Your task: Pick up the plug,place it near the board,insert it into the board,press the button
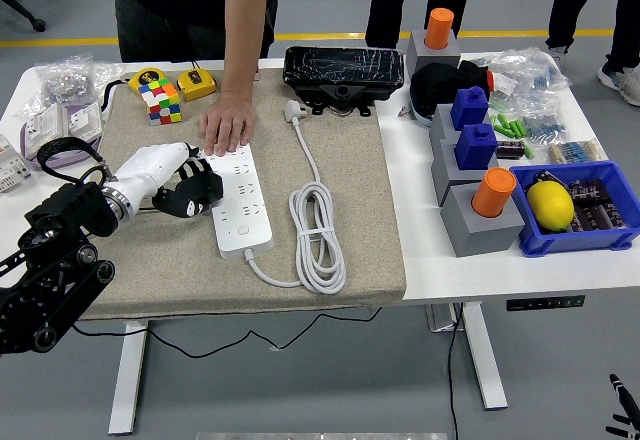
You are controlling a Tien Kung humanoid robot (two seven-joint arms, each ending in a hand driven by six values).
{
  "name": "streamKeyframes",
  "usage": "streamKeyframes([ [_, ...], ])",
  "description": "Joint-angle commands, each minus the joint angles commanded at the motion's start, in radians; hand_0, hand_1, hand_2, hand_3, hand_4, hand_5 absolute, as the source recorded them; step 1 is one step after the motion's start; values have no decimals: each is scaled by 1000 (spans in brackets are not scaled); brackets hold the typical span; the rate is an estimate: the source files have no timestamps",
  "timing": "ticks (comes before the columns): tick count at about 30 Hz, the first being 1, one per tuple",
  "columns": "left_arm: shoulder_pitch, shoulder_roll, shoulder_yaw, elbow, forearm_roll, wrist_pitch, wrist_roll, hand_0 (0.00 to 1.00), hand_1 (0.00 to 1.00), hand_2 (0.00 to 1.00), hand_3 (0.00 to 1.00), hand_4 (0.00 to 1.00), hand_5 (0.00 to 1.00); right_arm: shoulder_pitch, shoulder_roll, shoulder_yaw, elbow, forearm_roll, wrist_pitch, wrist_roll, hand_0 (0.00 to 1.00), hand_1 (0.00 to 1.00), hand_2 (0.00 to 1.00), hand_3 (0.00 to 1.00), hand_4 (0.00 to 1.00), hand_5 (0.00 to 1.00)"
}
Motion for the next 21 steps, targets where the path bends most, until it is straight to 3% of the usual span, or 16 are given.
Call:
streamKeyframes([
  [19, -8, 2, 0, 7, -18, -11, -8, 747, 483, 430, 520, 769, 2, 4, -2, -3, 0, 4, -1, 4, 998, 856, 768, 837, 998, 998],
  [21, -8, 2, -1, 8, -24, -12, -9, 787, 513, 459, 528, 768, 2, 5, -2, -1, 0, 3, -2, 6, 998, 856, 768, 837, 998, 998],
])
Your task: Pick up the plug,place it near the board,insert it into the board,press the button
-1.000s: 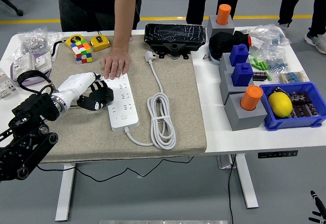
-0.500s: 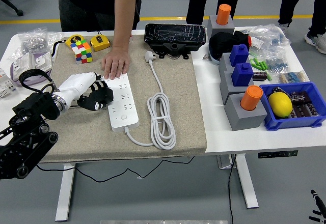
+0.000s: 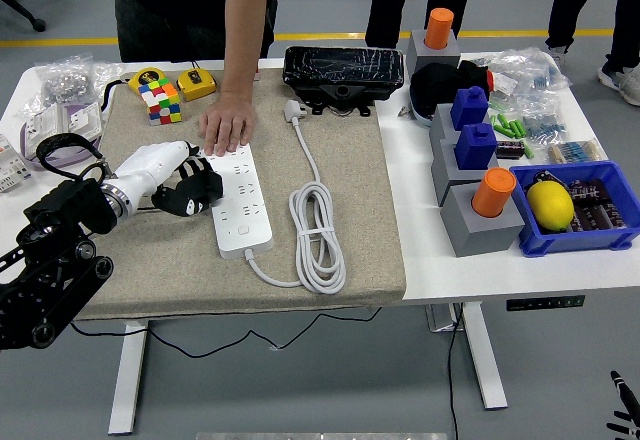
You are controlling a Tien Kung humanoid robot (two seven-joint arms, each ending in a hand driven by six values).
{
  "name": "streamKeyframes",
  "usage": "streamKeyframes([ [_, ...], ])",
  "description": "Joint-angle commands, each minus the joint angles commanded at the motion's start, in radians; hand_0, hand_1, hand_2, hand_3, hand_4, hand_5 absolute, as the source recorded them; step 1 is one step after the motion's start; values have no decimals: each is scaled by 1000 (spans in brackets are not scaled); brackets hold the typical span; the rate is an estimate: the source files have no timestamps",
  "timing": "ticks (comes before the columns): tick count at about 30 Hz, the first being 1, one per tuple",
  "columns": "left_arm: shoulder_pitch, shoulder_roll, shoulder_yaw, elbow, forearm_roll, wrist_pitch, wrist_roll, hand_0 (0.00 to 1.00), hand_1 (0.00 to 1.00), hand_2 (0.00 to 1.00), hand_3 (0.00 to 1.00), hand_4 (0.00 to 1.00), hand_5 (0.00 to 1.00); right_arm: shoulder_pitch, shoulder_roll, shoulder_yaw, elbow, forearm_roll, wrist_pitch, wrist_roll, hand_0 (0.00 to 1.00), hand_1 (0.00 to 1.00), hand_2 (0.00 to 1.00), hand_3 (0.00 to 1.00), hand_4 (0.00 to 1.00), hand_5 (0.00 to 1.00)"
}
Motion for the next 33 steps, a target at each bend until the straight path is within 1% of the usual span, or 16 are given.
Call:
streamKeyframes([
  [4, 0, 0, 0, 2, -9, -7, -1, 787, 513, 459, 528, 768, 2, 0, 0, 1, 0, 0, -1, 2, 998, 856, 768, 837, 998, 998],
  [5, 0, 1, 0, 2, -6, -9, 0, 796, 531, 486, 530, 775, 2, 0, 0, 1, 0, 1, -2, 3, 998, 856, 766, 836, 998, 998],
  [10, -1, 2, 2, 0, 12, -8, 4, 796, 531, 486, 530, 775, 2, 0, -1, 3, 0, 0, -4, 4, 998, 856, 766, 836, 998, 998],
  [16, -2, 1, 3, 1, 10, -1, 3, 794, 531, 479, 523, 771, 2, 1, -1, 3, 0, 1, -4, 5, 998, 856, 767, 836, 998, 998],
  [23, -1, 3, 8, 4, 10, -10, 5, 794, 530, 474, 524, 759, 2, 0, 0, 2, 0, 1, -7, 9, 998, 855, 764, 833, 998, 998],
  [33, 3, 1, 13, 10, 4, -10, 3, 798, 530, 480, 525, 760, 2, -1, 0, 5, 0, -2, -12, 14, 998, 852, 764, 832, 998, 998],
])
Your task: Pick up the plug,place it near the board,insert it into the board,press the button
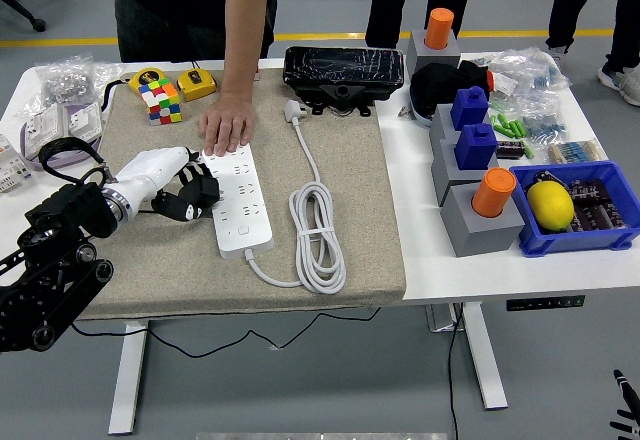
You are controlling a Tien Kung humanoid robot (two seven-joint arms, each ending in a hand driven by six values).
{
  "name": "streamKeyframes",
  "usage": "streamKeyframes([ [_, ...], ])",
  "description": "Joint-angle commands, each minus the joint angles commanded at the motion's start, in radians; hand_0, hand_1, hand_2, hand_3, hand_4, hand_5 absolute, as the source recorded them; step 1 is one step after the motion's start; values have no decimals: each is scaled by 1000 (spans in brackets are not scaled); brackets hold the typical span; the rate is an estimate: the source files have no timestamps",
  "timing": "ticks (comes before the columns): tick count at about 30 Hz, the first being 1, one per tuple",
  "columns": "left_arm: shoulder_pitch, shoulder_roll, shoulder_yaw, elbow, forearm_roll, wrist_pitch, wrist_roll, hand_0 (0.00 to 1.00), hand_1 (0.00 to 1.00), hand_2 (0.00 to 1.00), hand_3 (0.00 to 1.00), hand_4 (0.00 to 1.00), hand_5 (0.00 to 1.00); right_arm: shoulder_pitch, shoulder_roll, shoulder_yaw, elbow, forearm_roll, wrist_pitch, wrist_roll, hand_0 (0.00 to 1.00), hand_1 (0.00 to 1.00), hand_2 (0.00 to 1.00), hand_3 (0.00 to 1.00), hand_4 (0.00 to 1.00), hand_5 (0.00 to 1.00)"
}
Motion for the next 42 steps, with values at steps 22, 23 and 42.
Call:
streamKeyframes([
  [22, -13, -9, 2, 25, 10, 16, 2, 791, 530, 482, 526, 760, 2, 1, 0, 8, 0, -9, 4, -1, 998, 850, 762, 829, 998, 998],
  [23, -14, -9, 2, 26, 11, 17, 2, 791, 530, 482, 526, 760, 2, 1, -1, 8, 0, -9, 4, -1, 998, 850, 762, 829, 998, 998],
  [42, -18, -6, -3, 42, 5, 7, 0, 790, 533, 481, 528, 761, 2, 4, 0, 8, 0, -8, 7, 1, 998, 849, 761, 828, 998, 998],
])
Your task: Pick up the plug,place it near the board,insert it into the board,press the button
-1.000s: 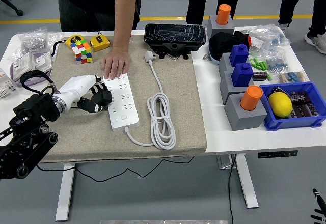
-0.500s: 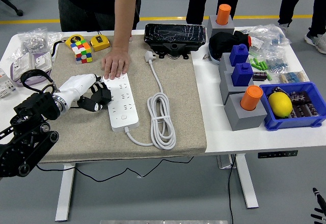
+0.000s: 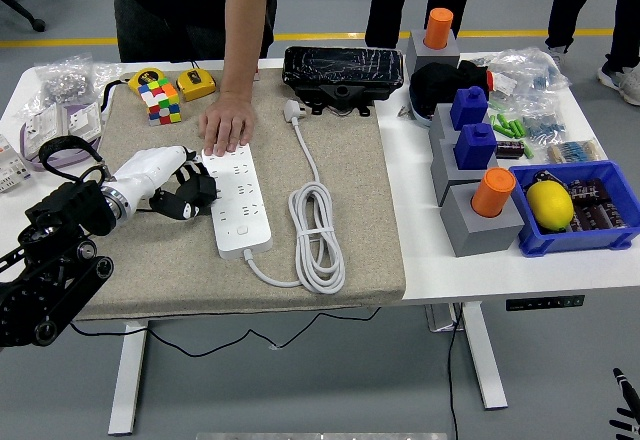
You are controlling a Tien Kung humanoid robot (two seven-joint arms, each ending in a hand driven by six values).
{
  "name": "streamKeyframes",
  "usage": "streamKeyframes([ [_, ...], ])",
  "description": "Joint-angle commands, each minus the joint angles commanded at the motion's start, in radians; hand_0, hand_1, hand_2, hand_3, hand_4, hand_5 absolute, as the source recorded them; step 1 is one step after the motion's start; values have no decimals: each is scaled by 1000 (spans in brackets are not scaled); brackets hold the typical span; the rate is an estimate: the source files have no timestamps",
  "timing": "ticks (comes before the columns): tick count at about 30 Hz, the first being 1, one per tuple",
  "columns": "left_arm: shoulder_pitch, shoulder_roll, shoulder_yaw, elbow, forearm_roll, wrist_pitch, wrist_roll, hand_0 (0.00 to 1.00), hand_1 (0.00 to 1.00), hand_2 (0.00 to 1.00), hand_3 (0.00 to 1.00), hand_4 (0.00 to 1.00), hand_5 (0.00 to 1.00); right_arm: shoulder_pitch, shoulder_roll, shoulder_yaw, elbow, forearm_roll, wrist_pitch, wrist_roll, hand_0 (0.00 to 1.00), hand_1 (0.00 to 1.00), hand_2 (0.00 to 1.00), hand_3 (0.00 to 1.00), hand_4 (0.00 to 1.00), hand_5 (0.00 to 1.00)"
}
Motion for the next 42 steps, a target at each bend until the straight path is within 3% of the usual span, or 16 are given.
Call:
streamKeyframes([
  [2, 0, 0, -1, 2, -5, 0, -2, 801, 568, 523, 545, 779, 2, 1, 0, 1, 0, 0, 2, 0, 998, 849, 762, 828, 998, 998],
  [7, 0, 0, -4, 6, -20, -7, -4, 801, 568, 523, 545, 779, 2, 1, 0, 5, 0, -2, 5, 1, 998, 849, 762, 828, 998, 998],
  [8, 0, 0, -4, 7, -20, -8, -4, 848, 734, 603, 576, 998, 53, 1, 0, 5, 0, -2, 5, 1, 998, 849, 761, 828, 998, 998],
  [13, 0, 0, -3, 12, -31, -16, -5, 848, 734, 603, 576, 998, 53, 0, 1, 9, 0, -3, 7, 3, 998, 849, 761, 828, 998, 998],
  [14, 0, 0, -2, 13, -34, -19, -5, 870, 771, 676, 664, 998, 161, 0, 0, 10, 0, -4, 6, 4, 998, 849, 761, 828, 998, 998],
  [20, 1, 0, -1, 20, -52, -29, -10, 870, 771, 676, 664, 998, 161, 0, -1, 15, 0, -9, 2, 9, 998, 849, 761, 828, 998, 998],
  [21, 1, 0, -1, 20, -54, -29, -10, 897, 813, 729, 746, 998, 297, 0, -1, 15, 0, -9, 2, 9, 998, 847, 759, 828, 998, 998],
  [26, 3, 0, -2, 24, -72, -27, -16, 897, 813, 729, 746, 998, 297, -1, 0, 14, 0, -10, 1, 8, 998, 847, 759, 828, 998, 998],
  [27, 3, 0, -1, 25, -77, -28, -17, 919, 852, 764, 785, 998, 445, -2, 0, 15, 0, -11, 2, 8, 998, 848, 759, 828, 998, 998],
  [32, 12, -3, -20, 31, -133, -26, -28, 919, 852, 764, 785, 998, 445, -4, 0, 13, 0, -11, 2, 6, 998, 848, 759, 828, 998, 998],
  [33, 17, -4, -27, 32, -159, -20, -33, 929, 957, 900, 881, 998, 998, -5, 1, 14, 0, -12, 2, 6, 998, 849, 759, 826, 998, 998],
  [35, 25, -7, -42, 30, -200, -6, -40, 929, 957, 900, 881, 998, 998, -5, 1, 14, 0, -13, 2, 5, 998, 849, 759, 826, 998, 998],
  [42, 105, -48, -190, -30, -351, 182, -88, 934, 974, 942, 925, 998, 998, -9, 3, 17, 0, -15, 4, 4, 998, 849, 759, 827, 998, 998],
])
